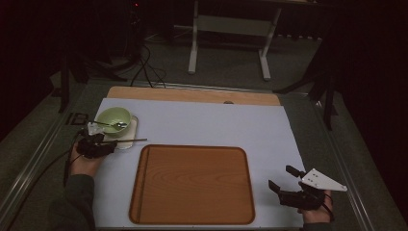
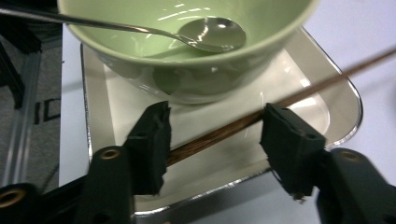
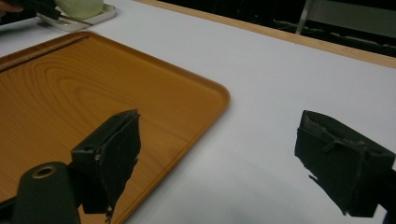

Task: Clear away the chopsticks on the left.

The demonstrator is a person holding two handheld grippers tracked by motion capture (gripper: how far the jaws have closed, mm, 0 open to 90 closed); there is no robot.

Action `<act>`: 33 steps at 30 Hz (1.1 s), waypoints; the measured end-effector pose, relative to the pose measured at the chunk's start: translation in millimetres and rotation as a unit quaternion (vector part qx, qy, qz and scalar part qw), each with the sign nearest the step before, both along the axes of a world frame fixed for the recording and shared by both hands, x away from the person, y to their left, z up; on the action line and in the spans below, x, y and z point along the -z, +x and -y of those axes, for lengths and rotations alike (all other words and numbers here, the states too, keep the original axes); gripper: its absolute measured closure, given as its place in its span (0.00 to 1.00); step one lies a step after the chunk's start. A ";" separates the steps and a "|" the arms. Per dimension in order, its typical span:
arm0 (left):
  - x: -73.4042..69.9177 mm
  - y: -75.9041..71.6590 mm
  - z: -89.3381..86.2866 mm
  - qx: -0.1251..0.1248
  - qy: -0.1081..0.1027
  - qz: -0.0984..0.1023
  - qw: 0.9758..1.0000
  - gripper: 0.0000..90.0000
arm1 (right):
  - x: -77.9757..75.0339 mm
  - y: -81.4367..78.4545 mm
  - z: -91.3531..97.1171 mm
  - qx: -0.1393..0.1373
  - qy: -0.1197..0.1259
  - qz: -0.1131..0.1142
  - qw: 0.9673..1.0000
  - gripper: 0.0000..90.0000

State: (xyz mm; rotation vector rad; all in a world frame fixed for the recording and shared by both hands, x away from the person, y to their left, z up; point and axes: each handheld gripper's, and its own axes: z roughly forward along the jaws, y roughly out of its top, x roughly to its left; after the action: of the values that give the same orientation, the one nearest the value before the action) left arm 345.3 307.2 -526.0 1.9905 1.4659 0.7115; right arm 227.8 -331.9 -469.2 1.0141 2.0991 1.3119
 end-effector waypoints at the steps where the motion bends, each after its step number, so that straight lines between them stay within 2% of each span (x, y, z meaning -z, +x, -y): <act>1: -0.5 -0.5 1.6 0.003 0.008 -0.001 1.000 0.53 | 0.0 0.0 -0.3 0.000 0.000 0.000 1.000 0.15; 6: -2.1 -2.4 11.4 0.024 0.040 -0.001 0.999 0.64 | -0.1 -0.2 -0.4 0.001 0.000 0.000 1.000 0.15; 8: -2.6 -2.6 14.1 0.028 0.044 -0.002 0.999 0.68 | -0.1 -0.2 -0.3 0.000 0.000 -0.001 1.000 0.15; 12: -4.1 -1.5 18.5 0.034 0.052 -0.006 0.998 0.72 | -0.1 -0.1 -0.4 0.000 0.000 -0.001 1.000 0.16; 19: -7.1 2.9 28.7 0.058 0.061 -0.013 0.996 0.75 | -0.2 0.0 -0.7 -0.001 -0.001 -0.001 1.000 0.15; 24: -7.3 6.8 32.8 0.064 0.060 -0.019 0.996 0.81 | -0.1 0.0 -0.3 -0.001 0.000 -0.001 1.000 0.15; 29: -8.8 8.4 38.6 0.076 0.068 -0.025 0.994 0.88 | 0.0 0.2 -0.5 -0.002 -0.001 -0.003 1.000 0.15; 33: -9.9 12.3 43.5 0.085 0.072 -0.035 0.993 0.90 | -0.1 0.3 -0.8 -0.003 -0.001 -0.002 1.000 0.15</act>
State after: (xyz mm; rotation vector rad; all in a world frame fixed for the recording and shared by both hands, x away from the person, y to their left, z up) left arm 357.5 263.7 -516.0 2.2392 1.2959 0.6961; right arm 228.1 -331.0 -469.1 1.0112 2.1074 1.3109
